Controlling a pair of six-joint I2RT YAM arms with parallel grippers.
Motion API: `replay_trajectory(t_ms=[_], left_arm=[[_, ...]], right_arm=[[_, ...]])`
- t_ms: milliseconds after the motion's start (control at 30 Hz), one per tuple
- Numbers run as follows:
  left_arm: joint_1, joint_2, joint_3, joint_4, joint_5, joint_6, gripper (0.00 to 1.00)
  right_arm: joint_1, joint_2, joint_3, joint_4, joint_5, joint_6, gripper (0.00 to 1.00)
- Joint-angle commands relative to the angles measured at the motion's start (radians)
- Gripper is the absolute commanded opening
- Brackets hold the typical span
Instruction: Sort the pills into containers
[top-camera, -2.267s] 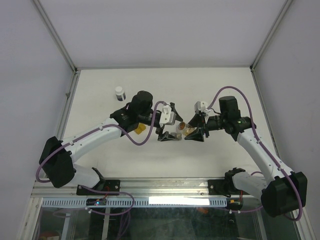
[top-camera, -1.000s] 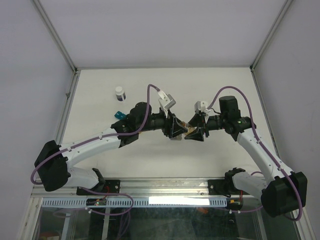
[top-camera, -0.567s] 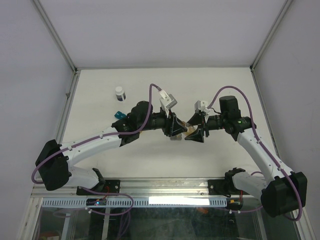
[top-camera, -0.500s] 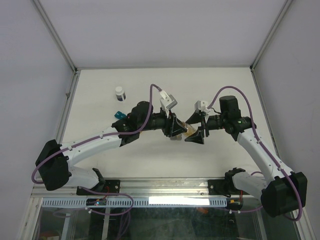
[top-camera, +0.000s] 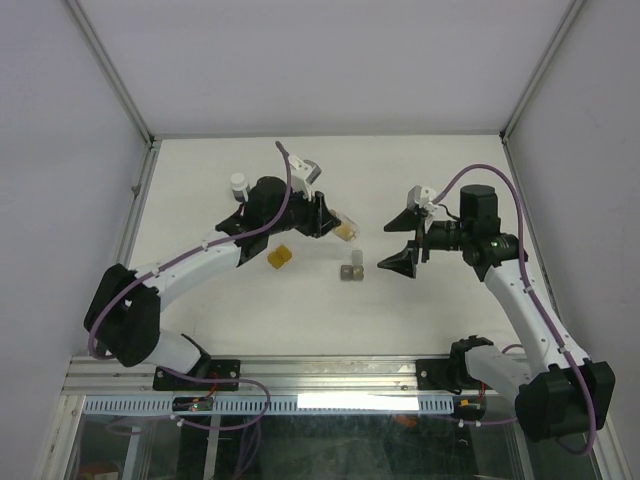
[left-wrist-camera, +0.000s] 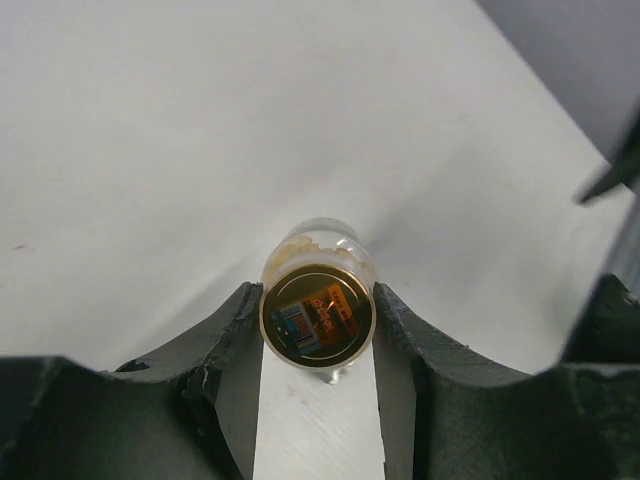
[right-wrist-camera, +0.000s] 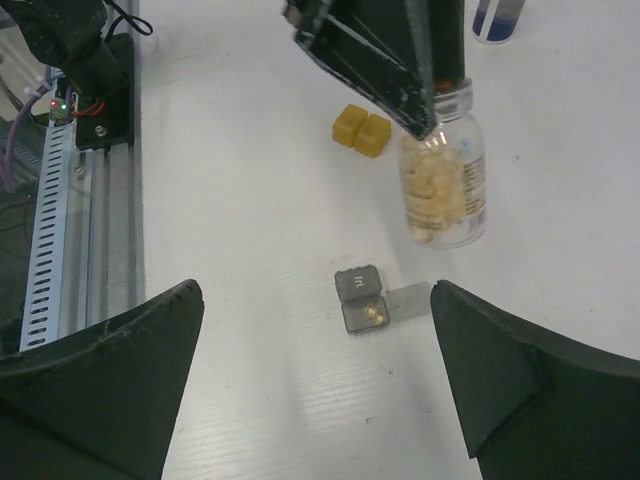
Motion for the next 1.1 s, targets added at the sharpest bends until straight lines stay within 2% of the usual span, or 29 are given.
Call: replay_trajectory(t_ms=[0,100,333,600,767,867,967,1033,1067], left_arm=[[0.073,0.126,0.107,0.007,-0.182,0.008,0.0],[0.135,0.233,0.209,-0.027,-0.307,0.007,0.0],[0.306,0.507,0.562,-0.196,-0.466,-0.01,0.0],[0.37,0.808,0.975,-0.443,-0.658,0.025,0.0],[0.39,0.877,1.087,-0.471,-0.682,0.051,0.01],[0.394,0.91,1.143,-0.493,-0.684,0.067,0.15],[0.394,0.91,1.18,-0.503,-0.699,0.072,0.48],[0.394,0.892,1.193,-0.502,-0.7,0.081,0.62],[0.393,0.879,1.201,-0.503,-0.699,0.085,0.67]], right_arm=[[-0.015,-0.032,0.016,0.096,0.032,0.073,0.99],[-0.016,-0.033,0.008,0.11,0.041,0.085,0.99],[-0.016,-0.031,-0.002,0.127,0.055,0.095,1.0],[-0.016,-0.03,-0.01,0.142,0.053,0.109,0.99],[-0.016,-0.029,-0.011,0.145,0.059,0.111,0.99],[-0.016,-0.028,-0.012,0.147,0.057,0.112,1.0],[-0.016,-0.03,-0.011,0.147,0.061,0.113,0.99],[-0.016,-0.03,-0.011,0.146,0.06,0.113,0.99],[-0.016,-0.03,-0.012,0.146,0.06,0.114,0.99]])
